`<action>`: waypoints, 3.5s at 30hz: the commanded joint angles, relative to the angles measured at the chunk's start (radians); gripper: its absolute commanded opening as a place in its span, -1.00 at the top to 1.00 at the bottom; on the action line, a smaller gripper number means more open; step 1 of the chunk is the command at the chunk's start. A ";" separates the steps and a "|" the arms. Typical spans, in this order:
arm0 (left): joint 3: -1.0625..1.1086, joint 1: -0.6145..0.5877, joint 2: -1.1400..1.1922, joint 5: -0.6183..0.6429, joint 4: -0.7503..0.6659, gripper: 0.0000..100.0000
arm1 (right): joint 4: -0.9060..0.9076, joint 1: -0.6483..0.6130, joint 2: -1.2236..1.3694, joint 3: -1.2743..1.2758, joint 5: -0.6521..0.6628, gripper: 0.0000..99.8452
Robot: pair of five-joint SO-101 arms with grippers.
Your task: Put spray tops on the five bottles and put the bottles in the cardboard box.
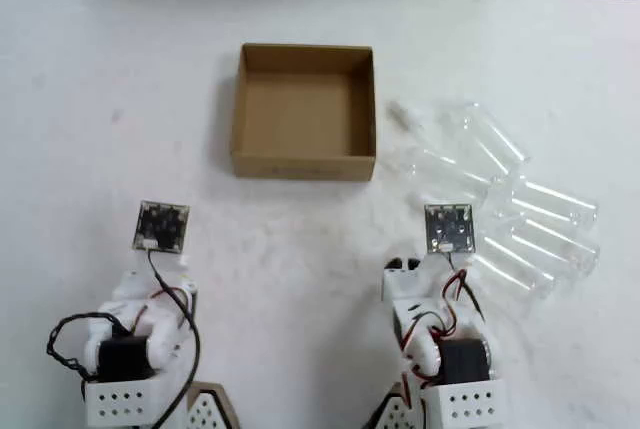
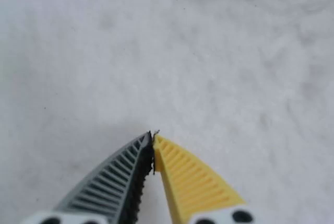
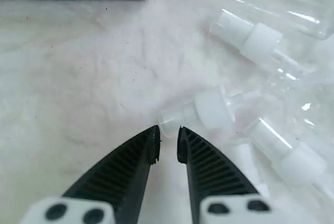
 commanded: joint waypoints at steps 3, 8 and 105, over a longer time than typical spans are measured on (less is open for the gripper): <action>-0.002 -0.002 -0.007 0.000 0.008 0.95 | 0.007 -0.010 -0.002 0.008 0.008 0.89; -0.002 -0.002 -0.007 0.000 0.008 0.95 | 0.007 -0.010 -0.002 0.008 0.008 0.89; -0.002 -0.005 -0.007 -0.008 -0.255 0.94 | 0.335 0.427 0.898 -0.988 0.905 0.64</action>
